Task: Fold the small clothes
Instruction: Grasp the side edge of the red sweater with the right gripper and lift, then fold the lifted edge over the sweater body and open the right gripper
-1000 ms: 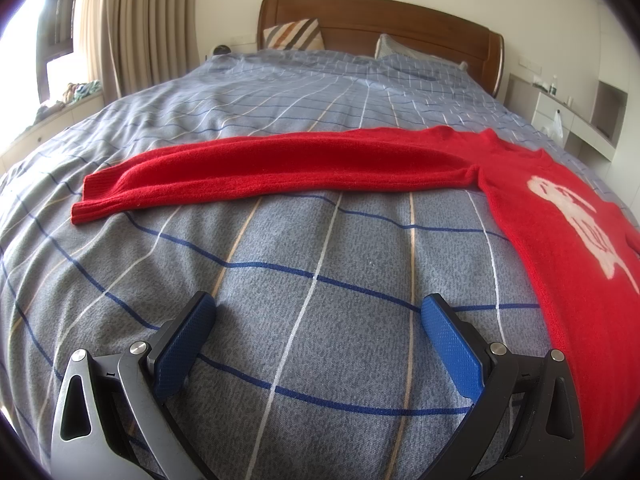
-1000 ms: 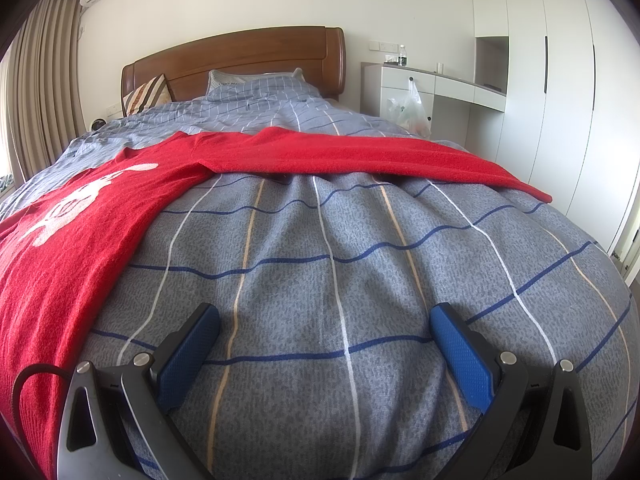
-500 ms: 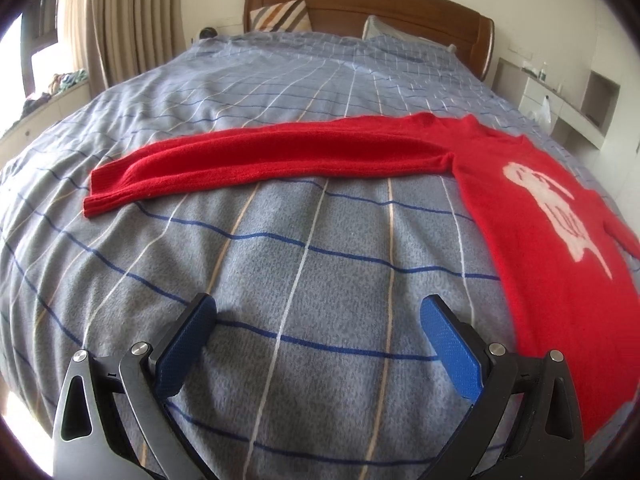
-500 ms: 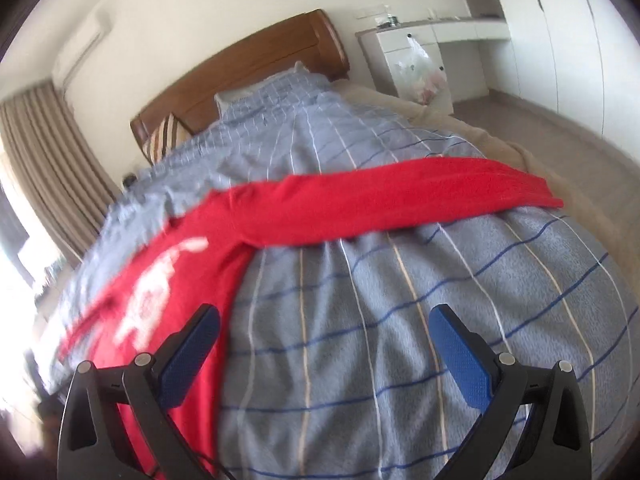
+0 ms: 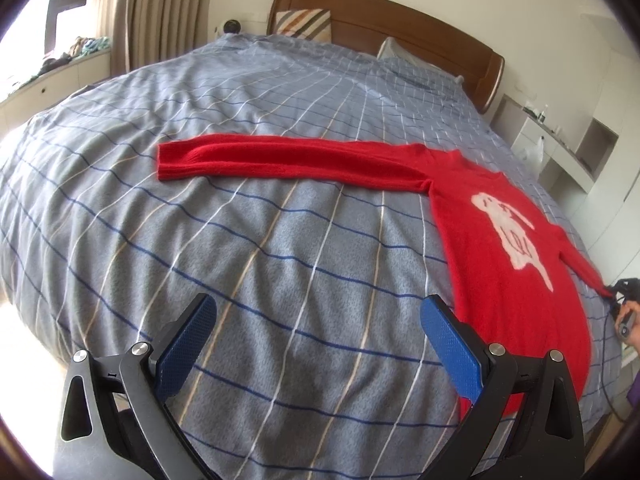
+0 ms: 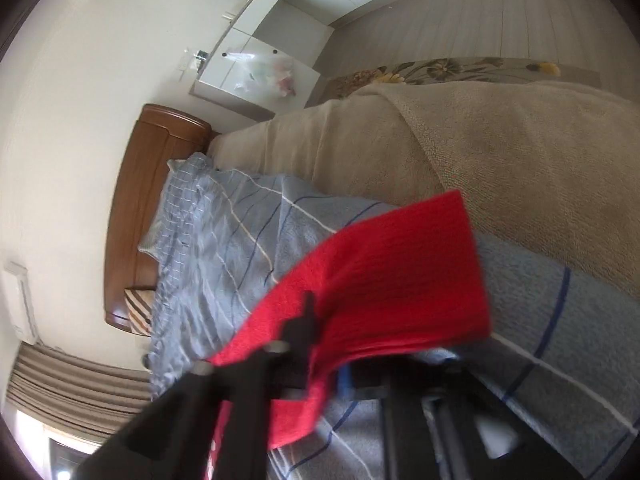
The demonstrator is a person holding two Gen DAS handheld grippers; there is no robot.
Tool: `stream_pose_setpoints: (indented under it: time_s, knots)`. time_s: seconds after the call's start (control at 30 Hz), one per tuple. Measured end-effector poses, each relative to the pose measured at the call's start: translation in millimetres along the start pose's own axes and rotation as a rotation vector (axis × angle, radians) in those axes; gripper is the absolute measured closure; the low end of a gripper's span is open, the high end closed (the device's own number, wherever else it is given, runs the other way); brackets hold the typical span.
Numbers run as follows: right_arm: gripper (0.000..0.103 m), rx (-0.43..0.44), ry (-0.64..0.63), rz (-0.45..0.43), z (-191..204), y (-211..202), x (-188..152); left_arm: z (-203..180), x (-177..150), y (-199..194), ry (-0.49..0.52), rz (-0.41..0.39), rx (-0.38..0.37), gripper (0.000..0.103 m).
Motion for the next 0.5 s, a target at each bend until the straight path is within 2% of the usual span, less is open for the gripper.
stream_pose_setpoints:
  time_s: [0.03,0.1,0.2,0.27,0.33,0.4,0.5]
  knots:
    - [0.098,-0.002,-0.043,-0.011,14,-1,0,4,-2,-2,-0.012,-0.001,0.005,0.001]
    - [0.098,0.049,-0.173,-0.02,61,-5,-7,9,-8,-8,-0.03,-0.009,0.011,0.001]
    - [0.098,0.126,-0.446,0.007,157,-9,-47,9,-12,-5,-0.024,-0.004,0.021,0.001]
    - [0.098,0.181,-0.606,0.044,219,-5,-93,5,-13,0,-0.013,0.007,0.021,0.001]
    - [0.098,0.198,-0.746,0.096,268,8,-148,0,-14,2,-0.01,0.009,0.015,0.001]
    - [0.098,0.18,-0.871,0.129,301,28,-207,-4,-14,1,-0.016,0.002,0.002,0.001]
    - [0.095,0.145,-0.989,0.186,323,62,-292,-6,-17,1,-0.036,0.013,-0.009,0.001]
Point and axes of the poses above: each gripper's, at about its wrist camera, not at the fingertips, and y roughly the way its jaws point, z to its left, x to its top, the point moved 5 cm from there along y, roughly the way its jaws point, and after that the axes turned 2 degrees about x, right-handed, at the moved point
